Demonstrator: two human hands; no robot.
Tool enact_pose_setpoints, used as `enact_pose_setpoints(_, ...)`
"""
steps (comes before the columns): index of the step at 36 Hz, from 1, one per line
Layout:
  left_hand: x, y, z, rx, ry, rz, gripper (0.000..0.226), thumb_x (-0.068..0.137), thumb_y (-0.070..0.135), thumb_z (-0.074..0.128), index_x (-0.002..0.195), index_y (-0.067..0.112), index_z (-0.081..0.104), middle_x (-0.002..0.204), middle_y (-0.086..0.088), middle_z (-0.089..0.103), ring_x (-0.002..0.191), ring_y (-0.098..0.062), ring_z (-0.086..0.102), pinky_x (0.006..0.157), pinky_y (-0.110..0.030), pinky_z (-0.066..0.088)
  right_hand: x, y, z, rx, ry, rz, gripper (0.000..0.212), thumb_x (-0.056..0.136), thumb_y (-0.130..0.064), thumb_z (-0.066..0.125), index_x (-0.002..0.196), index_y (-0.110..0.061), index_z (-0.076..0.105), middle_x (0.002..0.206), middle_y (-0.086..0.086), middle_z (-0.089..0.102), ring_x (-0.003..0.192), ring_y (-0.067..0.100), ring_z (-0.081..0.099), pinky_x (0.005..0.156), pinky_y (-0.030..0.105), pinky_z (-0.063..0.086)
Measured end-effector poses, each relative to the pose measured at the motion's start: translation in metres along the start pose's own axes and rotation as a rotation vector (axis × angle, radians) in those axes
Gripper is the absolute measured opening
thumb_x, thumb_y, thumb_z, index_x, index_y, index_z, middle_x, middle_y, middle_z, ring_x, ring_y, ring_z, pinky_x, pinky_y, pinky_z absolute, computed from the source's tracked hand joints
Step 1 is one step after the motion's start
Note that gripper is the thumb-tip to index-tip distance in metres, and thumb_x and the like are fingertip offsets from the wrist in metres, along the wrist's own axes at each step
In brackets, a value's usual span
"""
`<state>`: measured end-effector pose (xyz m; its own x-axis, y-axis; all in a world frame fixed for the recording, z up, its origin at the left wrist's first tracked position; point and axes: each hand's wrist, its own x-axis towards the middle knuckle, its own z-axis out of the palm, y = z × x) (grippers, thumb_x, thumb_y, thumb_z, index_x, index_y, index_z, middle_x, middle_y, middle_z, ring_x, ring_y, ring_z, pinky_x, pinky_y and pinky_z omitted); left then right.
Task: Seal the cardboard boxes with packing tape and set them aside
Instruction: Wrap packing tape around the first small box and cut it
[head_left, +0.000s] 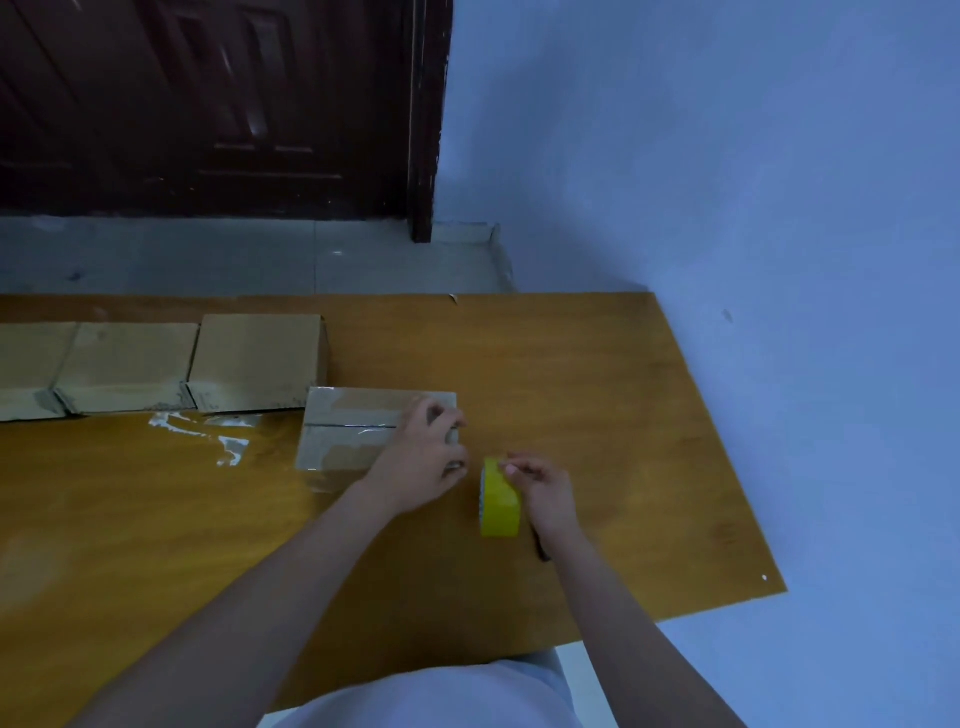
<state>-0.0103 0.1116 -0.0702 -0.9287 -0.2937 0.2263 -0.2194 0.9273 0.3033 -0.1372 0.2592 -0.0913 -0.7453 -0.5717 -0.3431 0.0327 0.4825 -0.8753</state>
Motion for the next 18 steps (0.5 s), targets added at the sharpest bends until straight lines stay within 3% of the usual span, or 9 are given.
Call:
enact_pose_setpoints(5, -0.002, 0.01, 0.007, -0.029, 0.05, -0.118, 0.011, 0.072, 0.025, 0.065, 0.066, 0.021, 0.074, 0.102, -0.005, 0.063, 0.098, -0.026, 0.04, 0.089, -0.049, 0.048, 0.002, 0.002, 0.001, -0.02, 0.006, 0.014, 0.01, 0.083, -0.001, 0.065, 0.09, 0.001, 0.073, 0.111, 0.013, 0.065, 0.089, 0.012, 0.06, 0.072, 0.007, 0.043)
enact_pose_setpoints(10, 0.0, 0.026, 0.012, -0.046, 0.069, -0.294, 0.022, 0.07, 0.03, 0.053, 0.066, 0.023, 0.074, 0.096, 0.0, 0.06, 0.093, -0.021, 0.038, 0.099, -0.05, 0.045, 0.001, 0.002, 0.005, -0.051, 0.011, 0.012, 0.011, 0.082, 0.0, 0.066, 0.09, 0.004, 0.073, 0.112, 0.012, 0.065, 0.091, 0.012, 0.06, 0.075, 0.012, 0.044)
enact_pose_setpoints(14, -0.001, 0.028, 0.016, 0.04, 0.033, -0.276, 0.008, 0.07, 0.027, 0.07, 0.072, 0.02, 0.071, 0.098, -0.001, 0.059, 0.094, -0.022, 0.038, 0.102, -0.046, 0.043, 0.0, -0.004, 0.007, -0.08, -0.012, -0.02, 0.011, 0.083, 0.003, 0.064, 0.09, 0.009, 0.07, 0.11, 0.01, 0.063, 0.083, 0.003, 0.058, 0.069, 0.004, 0.041)
enact_pose_setpoints(16, 0.0, 0.029, 0.015, 0.04, -0.012, -0.286, 0.014, 0.077, 0.029, 0.06, 0.077, 0.02, 0.071, 0.099, -0.001, 0.06, 0.095, -0.024, 0.042, 0.101, -0.044, 0.043, 0.0, -0.007, 0.009, -0.089, -0.034, -0.038, 0.008, 0.083, 0.003, 0.064, 0.086, 0.007, 0.07, 0.11, 0.01, 0.064, 0.085, 0.007, 0.059, 0.073, 0.011, 0.043)
enact_pose_setpoints(18, 0.002, 0.028, 0.011, -0.102, 0.004, -0.326, 0.025, 0.086, 0.025, 0.046, 0.09, 0.017, 0.069, 0.104, -0.002, 0.06, 0.099, -0.027, 0.047, 0.098, -0.041, 0.043, 0.0, -0.011, 0.009, -0.111, -0.083, -0.041, 0.006, 0.082, 0.003, 0.064, 0.08, 0.0, 0.069, 0.109, 0.007, 0.064, 0.091, 0.015, 0.059, 0.078, 0.022, 0.041)
